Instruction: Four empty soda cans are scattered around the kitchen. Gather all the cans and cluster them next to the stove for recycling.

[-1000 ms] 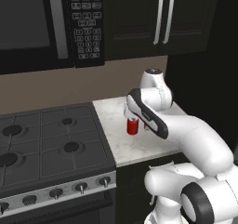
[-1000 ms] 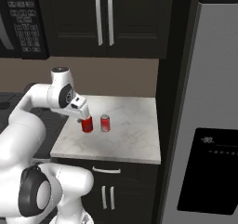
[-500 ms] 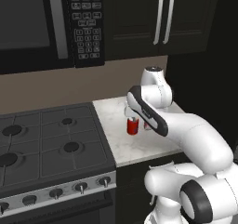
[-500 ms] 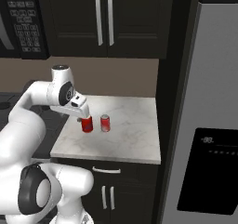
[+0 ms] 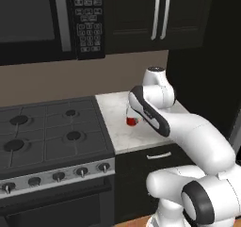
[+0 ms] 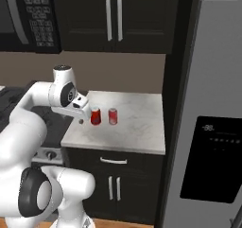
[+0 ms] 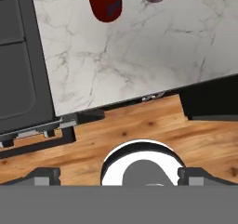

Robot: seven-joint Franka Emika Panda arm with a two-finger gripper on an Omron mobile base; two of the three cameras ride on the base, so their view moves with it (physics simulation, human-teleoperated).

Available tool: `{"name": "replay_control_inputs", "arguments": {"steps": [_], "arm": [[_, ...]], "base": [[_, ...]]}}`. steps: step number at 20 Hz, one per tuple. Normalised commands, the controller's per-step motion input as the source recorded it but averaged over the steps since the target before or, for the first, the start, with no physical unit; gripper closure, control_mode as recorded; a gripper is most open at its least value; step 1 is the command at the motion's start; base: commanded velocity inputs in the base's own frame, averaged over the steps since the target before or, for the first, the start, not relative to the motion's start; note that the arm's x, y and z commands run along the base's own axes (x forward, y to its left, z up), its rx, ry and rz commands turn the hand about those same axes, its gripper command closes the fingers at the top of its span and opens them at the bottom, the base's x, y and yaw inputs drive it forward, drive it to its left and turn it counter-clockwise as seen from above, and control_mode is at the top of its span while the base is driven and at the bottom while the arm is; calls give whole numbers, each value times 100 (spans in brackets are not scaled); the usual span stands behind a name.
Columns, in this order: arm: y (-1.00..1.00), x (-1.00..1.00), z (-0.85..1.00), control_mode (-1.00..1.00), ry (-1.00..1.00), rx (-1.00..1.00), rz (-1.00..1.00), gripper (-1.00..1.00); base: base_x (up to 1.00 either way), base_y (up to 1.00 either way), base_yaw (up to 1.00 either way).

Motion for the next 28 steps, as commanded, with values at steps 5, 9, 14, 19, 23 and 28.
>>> {"name": "replay_control_inputs", "arguments": {"steps": [5,9,14,19,23,28], "arm": [[0,0,0,100,0,0,0,-100],[0,0,0,100,0,0,0,-100],[0,0,0,100,0,0,0,-100],[0,0,0,100,0,0,0,-100],[0,0,0,100,0,0,0,-100],[0,0,0,100,0,0,0,-100]], "base": [[-49,1,16],[-26,1,80],[-6,0,100],[-4,0,100],[0,-1,100],[0,-2,100]]}}
